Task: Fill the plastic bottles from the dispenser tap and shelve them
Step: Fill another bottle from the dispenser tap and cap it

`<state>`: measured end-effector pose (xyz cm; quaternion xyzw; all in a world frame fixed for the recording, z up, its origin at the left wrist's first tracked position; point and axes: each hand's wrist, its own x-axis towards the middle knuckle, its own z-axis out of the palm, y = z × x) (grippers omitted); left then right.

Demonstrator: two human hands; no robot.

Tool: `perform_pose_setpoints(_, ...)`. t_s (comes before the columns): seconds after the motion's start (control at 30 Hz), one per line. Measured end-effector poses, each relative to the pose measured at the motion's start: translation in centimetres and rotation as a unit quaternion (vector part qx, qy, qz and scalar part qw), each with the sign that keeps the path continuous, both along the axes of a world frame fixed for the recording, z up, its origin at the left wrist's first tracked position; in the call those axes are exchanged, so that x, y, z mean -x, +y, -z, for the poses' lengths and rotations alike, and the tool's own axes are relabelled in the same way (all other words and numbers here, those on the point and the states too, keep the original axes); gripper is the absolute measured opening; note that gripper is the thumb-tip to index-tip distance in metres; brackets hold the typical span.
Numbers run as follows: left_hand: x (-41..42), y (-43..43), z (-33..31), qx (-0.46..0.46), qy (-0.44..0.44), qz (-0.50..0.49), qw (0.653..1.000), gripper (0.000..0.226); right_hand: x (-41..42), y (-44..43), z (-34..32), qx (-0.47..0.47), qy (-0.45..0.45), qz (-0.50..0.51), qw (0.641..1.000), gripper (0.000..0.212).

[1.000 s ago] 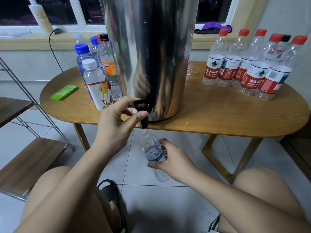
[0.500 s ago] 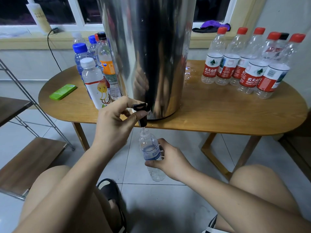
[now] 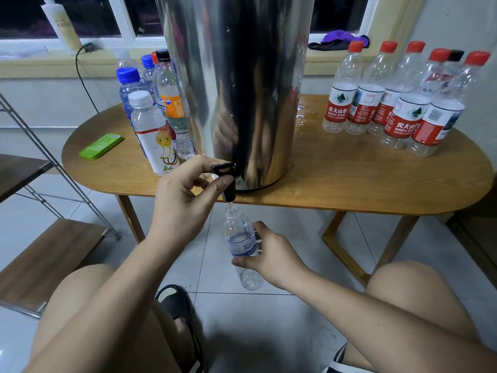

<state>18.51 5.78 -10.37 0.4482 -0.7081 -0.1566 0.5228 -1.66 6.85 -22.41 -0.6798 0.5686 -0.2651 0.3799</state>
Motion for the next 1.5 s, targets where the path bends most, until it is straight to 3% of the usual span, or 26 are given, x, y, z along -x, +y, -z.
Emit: perform_pose_setpoints(1.5, 0.3, 0.4, -0.3, -0.01, 0.021, -0.005, 1.0, 0.015, -1.3, -0.4, -0.2, 0.007, -0.002, -0.002, 1.0, 0.064)
